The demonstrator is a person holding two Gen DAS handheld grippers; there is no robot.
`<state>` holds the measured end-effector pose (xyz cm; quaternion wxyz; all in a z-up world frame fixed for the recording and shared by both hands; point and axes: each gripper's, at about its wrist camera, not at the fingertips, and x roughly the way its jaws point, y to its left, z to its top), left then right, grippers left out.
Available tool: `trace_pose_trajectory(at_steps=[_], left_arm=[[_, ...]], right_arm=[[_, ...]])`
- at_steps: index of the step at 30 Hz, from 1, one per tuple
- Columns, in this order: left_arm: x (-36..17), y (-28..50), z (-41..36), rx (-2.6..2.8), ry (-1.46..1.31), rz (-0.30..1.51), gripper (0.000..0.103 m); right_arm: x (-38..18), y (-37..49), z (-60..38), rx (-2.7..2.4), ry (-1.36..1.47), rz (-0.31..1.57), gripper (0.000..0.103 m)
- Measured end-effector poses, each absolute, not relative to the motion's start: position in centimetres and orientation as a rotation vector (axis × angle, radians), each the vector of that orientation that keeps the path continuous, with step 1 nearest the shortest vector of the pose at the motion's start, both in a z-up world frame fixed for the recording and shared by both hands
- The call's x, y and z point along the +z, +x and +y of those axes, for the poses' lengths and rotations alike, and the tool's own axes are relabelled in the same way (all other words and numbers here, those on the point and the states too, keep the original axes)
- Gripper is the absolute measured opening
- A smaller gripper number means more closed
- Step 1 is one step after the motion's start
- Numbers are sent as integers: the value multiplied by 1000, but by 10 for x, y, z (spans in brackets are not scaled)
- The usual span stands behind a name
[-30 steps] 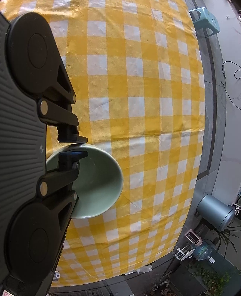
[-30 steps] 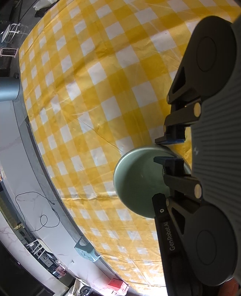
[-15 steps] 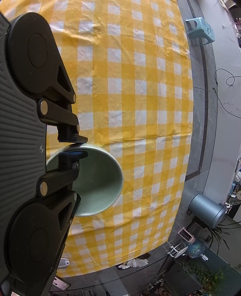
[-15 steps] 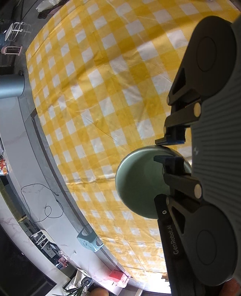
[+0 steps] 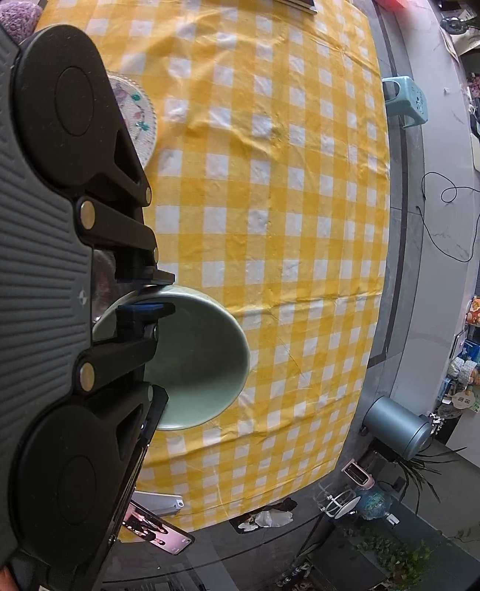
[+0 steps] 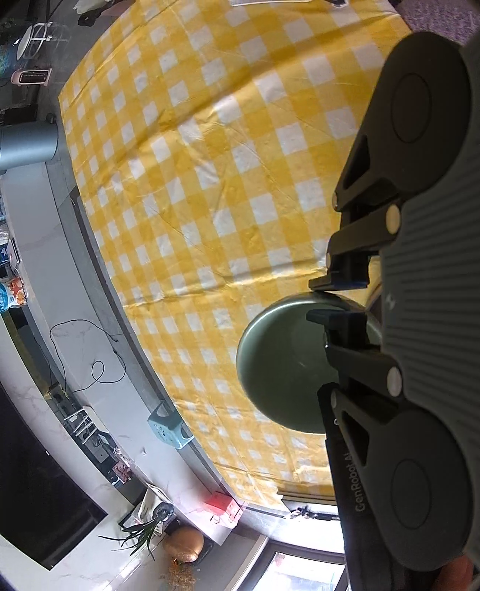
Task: Organize plates and bowls
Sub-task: 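Carry the green bowl over the nested orange bowl with the left gripper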
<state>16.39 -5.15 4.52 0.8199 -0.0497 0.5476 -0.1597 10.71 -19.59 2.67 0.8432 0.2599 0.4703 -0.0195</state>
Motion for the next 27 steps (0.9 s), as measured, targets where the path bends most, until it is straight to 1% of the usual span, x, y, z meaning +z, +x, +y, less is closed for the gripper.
trace_pose_trajectory(at_steps=[4, 10, 16, 27], left_arm=[[40, 135, -36, -312, -167, 1163, 10], [20, 109, -21, -288, -251, 1182, 10], [9, 98, -21, -252, -230, 1177, 10], [-3, 104, -26, -236, -135, 1195, 10]], right_arm=[[21, 79, -188, -22, 580, 992, 8], [7, 52, -182, -26, 600, 999, 8], [-10, 46, -177, -30, 603, 1034, 7], [-25, 57, -168, -17, 544, 1057, 7]])
